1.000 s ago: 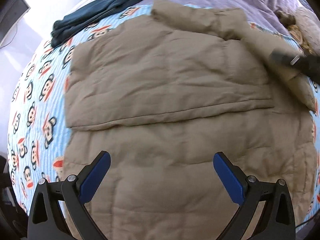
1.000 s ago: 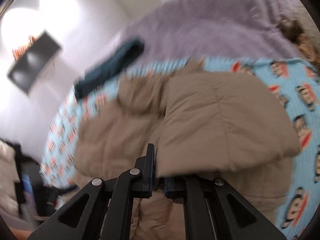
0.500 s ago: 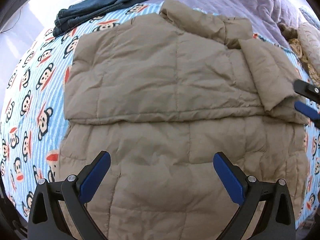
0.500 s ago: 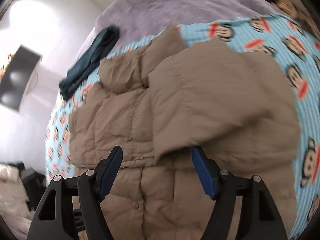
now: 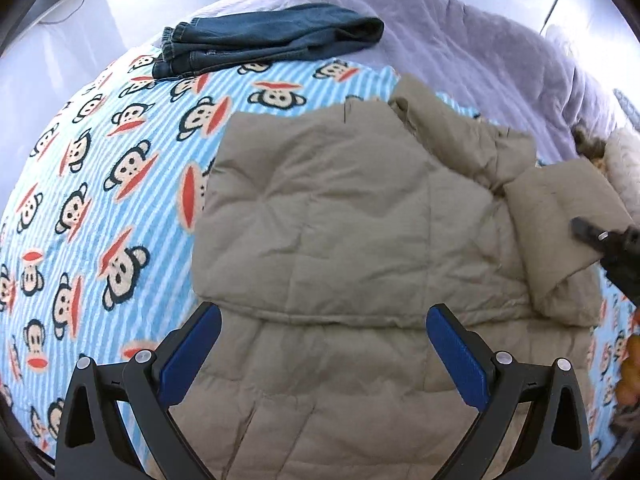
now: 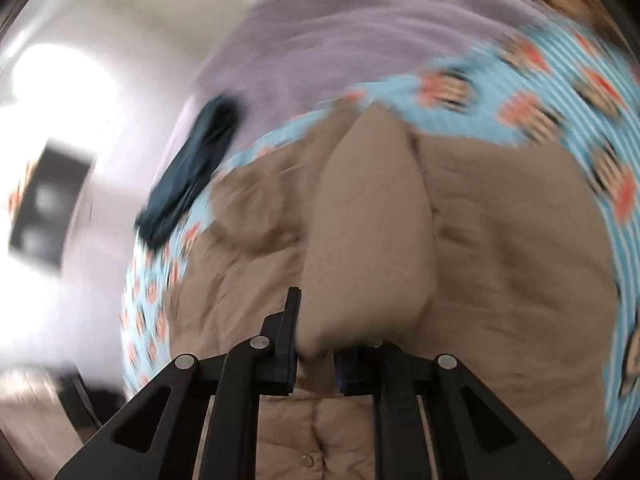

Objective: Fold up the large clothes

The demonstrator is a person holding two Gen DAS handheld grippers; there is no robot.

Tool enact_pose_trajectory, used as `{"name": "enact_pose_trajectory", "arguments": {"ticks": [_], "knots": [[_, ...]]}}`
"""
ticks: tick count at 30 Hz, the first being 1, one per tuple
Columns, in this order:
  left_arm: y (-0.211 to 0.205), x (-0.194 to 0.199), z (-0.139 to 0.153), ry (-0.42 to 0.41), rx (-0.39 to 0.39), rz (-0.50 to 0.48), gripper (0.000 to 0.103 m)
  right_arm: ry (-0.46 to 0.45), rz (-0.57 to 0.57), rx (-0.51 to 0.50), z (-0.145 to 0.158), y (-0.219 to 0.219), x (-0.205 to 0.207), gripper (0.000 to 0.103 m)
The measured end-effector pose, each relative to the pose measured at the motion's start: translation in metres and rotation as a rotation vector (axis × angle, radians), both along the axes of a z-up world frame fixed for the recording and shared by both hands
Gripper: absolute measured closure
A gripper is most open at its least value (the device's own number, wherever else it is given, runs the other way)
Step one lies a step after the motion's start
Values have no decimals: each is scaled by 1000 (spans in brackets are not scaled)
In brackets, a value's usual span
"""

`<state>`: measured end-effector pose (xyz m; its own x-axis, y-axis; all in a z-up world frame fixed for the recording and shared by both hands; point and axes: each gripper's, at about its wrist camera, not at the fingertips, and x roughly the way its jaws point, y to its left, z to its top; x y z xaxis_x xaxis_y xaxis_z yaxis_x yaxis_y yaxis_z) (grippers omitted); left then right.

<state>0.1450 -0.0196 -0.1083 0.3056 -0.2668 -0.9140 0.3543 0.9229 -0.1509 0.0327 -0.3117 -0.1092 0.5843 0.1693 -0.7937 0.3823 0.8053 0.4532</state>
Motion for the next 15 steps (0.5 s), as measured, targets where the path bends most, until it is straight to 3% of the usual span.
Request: {"name": "enact_pose_trajectory", "arguments": {"ticks": [3,7,8,11,15], "knots": [[4,8,8,5,-87,4,0,37,185,-111,-1,47,24,87],[-1,17,14,41,-209,-22,0,149,291,-112,-24,75,31,85],[-6,18,14,56,-240,-36,0,170,293,-112,-27,76,26,78],[-21,21,9,107,-295,-66,0,191,254,-72,-28,61,-4,39],[-43,19,4,182,-382,-107,0,217,168,-42,-23,24,-54,37]]}}
